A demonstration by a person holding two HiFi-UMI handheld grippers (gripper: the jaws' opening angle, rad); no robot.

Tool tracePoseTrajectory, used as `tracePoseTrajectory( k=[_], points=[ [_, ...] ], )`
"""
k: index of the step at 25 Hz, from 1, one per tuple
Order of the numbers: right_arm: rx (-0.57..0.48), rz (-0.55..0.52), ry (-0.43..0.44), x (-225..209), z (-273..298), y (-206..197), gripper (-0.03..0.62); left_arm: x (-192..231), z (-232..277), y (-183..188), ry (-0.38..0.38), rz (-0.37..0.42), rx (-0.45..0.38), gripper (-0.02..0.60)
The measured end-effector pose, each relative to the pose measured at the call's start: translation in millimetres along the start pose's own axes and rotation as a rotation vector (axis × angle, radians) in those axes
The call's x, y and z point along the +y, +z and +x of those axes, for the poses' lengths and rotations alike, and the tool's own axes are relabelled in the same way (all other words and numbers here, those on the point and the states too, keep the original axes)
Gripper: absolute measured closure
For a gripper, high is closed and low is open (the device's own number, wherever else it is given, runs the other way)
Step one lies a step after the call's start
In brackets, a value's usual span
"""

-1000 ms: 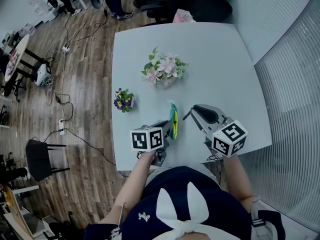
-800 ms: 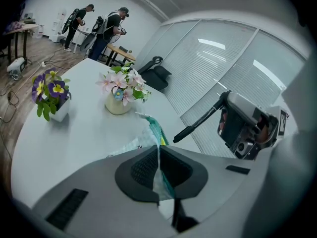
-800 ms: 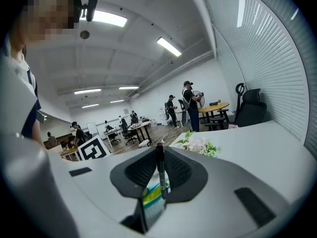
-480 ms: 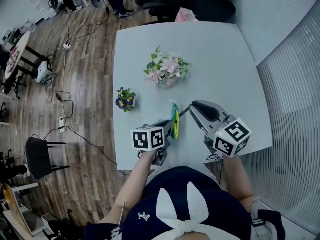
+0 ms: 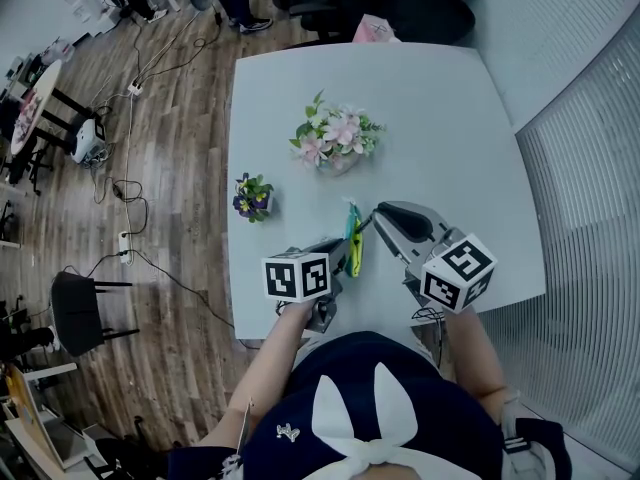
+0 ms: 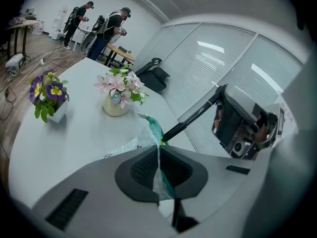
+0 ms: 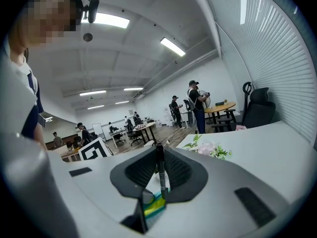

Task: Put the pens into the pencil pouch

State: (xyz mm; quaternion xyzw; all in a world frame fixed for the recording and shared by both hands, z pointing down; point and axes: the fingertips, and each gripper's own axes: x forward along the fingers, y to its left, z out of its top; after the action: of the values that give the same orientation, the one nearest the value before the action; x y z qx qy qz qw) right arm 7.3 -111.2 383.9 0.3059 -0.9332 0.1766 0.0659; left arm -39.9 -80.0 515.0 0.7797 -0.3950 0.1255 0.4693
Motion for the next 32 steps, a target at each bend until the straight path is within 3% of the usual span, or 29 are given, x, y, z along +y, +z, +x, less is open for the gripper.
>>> tracePoseTrajectory(
  k=[12,32],
  points=[
    [0.073,-0.070,-0.011,1,9,-23,0.540,-6,2,-3,-0.007,0.005,0.006,0.551],
    [0.203,-0.081,-0.033,-11,20,-77,0.539,-12,7,-7,-0.011,0.018,0.002,0.551]
  ],
)
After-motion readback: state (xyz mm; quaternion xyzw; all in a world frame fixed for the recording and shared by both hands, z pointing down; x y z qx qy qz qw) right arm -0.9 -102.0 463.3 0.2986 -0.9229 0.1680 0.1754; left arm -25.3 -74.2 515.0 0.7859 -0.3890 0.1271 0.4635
